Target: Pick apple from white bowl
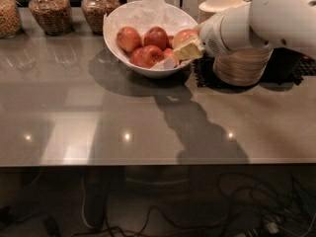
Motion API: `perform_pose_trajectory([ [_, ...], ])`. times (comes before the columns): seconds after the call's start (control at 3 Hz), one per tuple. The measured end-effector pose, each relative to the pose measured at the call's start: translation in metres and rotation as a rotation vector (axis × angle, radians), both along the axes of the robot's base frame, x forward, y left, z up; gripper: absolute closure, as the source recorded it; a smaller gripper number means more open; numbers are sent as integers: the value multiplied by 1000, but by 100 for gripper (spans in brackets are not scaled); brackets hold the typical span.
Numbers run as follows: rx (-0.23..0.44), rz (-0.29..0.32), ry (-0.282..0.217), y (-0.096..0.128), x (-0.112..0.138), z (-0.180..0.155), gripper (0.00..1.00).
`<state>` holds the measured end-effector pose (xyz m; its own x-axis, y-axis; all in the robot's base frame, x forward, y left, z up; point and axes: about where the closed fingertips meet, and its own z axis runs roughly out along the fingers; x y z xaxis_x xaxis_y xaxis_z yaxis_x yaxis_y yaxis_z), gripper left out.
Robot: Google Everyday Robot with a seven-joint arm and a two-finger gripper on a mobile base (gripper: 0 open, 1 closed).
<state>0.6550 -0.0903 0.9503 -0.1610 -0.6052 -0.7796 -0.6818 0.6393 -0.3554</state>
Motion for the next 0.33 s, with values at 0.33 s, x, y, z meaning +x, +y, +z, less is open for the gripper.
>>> perform_pose_trajectory([
  [0.33, 22, 30, -30, -12, -20, 30, 100],
])
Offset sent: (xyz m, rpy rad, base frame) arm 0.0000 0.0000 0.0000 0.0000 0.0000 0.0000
